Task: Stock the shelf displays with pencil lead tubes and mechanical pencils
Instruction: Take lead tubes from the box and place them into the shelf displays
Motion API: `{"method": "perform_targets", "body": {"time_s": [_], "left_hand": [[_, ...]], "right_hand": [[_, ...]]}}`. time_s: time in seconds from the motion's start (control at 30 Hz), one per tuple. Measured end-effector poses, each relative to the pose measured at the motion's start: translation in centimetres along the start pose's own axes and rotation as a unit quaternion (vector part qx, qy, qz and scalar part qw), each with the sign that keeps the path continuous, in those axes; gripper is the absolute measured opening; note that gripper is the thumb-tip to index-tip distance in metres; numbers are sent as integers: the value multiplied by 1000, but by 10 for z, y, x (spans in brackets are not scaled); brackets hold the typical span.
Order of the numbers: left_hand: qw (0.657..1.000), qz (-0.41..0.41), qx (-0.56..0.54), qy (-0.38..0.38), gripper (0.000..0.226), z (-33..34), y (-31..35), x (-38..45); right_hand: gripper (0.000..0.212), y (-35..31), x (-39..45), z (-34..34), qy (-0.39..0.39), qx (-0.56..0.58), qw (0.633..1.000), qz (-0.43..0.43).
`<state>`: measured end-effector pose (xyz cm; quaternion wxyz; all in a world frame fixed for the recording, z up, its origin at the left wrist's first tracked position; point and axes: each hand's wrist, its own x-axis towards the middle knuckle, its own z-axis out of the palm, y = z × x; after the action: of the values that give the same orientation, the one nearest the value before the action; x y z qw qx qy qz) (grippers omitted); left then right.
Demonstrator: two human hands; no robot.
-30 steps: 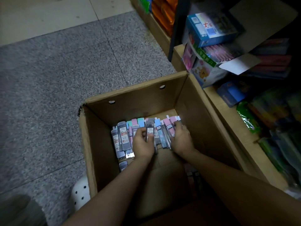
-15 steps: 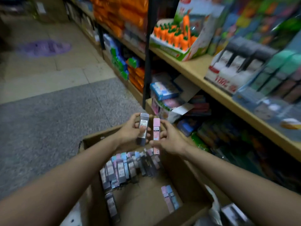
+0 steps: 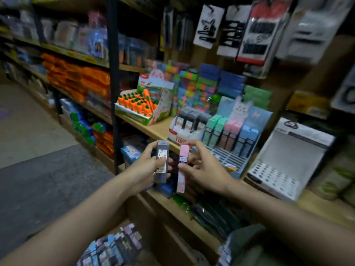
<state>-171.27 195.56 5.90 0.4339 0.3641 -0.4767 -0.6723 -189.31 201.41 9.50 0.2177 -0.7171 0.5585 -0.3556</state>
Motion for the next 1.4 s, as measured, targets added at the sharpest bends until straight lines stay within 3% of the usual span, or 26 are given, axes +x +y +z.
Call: {"method": "perform_targets", "body": {"time_s": [0.17, 0.27, 0.43, 0.7, 0.93, 1.13, 1.4], "left_hand": [[999, 13, -21, -28, 50, 29, 6, 17], [999, 24, -27, -29, 51, 38, 9, 24], [999, 19, -25, -35, 50, 45, 10, 34], [998, 23, -41, -46, 49, 48, 8, 48], [999, 1, -39, -38, 35, 48, 5, 55], [999, -12, -39, -36, 39, 49, 0, 61], [998, 12, -19, -57, 31, 50, -12, 65]], "right_hand": [[49, 5, -9, -70, 115, -87, 990, -8], [48, 12, -6, -108, 183, -77, 980, 17], [53, 27, 11, -130, 280, -147, 948, 29], [34, 52, 41, -108, 282, -198, 938, 31], [33, 63, 53, -96, 263, -214, 940, 46], [32, 63, 59, -91, 254, -217, 942, 42], [26, 71, 56, -75, 269, -222, 935, 54]]}}
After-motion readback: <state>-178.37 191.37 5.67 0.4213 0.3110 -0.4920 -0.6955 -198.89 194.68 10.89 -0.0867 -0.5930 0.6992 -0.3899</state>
